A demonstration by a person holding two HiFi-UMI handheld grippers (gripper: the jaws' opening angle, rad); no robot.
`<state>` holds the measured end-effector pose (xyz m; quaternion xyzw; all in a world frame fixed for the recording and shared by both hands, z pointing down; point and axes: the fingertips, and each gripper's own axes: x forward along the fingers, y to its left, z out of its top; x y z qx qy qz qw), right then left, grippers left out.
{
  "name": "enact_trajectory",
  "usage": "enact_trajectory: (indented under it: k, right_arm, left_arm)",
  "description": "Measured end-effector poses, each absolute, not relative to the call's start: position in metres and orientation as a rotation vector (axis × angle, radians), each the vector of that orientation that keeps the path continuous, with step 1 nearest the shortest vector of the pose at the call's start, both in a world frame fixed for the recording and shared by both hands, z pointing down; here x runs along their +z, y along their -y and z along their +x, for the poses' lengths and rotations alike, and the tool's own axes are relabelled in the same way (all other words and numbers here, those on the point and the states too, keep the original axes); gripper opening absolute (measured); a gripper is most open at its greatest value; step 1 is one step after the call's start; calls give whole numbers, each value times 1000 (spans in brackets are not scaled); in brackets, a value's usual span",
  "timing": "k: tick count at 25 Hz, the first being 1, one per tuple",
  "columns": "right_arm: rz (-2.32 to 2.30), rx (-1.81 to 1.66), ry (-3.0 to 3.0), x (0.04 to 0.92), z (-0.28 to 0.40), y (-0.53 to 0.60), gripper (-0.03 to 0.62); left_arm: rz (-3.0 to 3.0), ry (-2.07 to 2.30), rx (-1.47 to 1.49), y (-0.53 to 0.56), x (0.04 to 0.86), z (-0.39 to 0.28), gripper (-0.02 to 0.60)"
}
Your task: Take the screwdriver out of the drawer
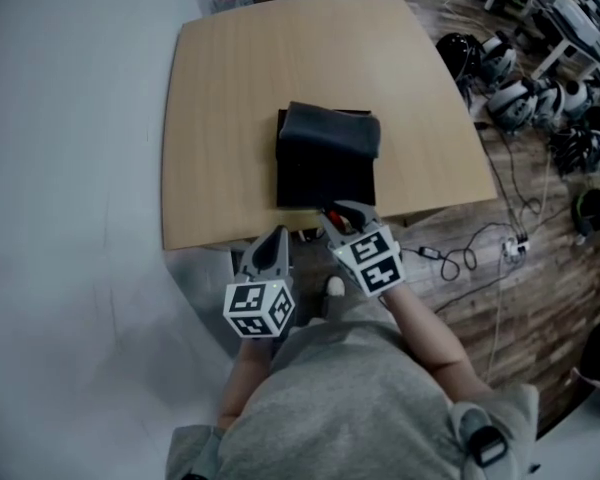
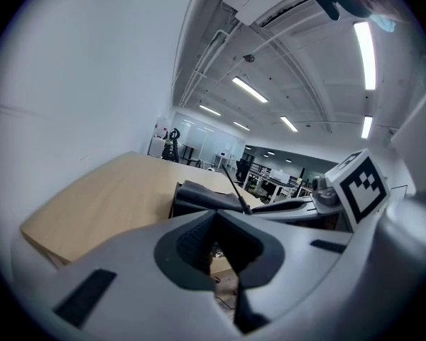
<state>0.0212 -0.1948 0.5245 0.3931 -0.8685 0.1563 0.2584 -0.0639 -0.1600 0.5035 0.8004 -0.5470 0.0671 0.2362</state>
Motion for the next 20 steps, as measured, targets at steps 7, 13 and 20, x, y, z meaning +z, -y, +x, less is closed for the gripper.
enact_trajectory:
  k: [7, 13, 20]
  right_arm:
    - [1224, 422, 2371, 514, 22, 137, 85]
    - [1264, 444, 2419, 502, 9, 68, 85]
    - [1285, 400, 2444, 494, 2, -3, 85]
  left_arm:
    - [2235, 1461, 193, 101, 500, -67, 0]
    - [2258, 1448, 198, 44, 498, -75, 0]
    - [2255, 1444, 195, -16, 504, -83, 0]
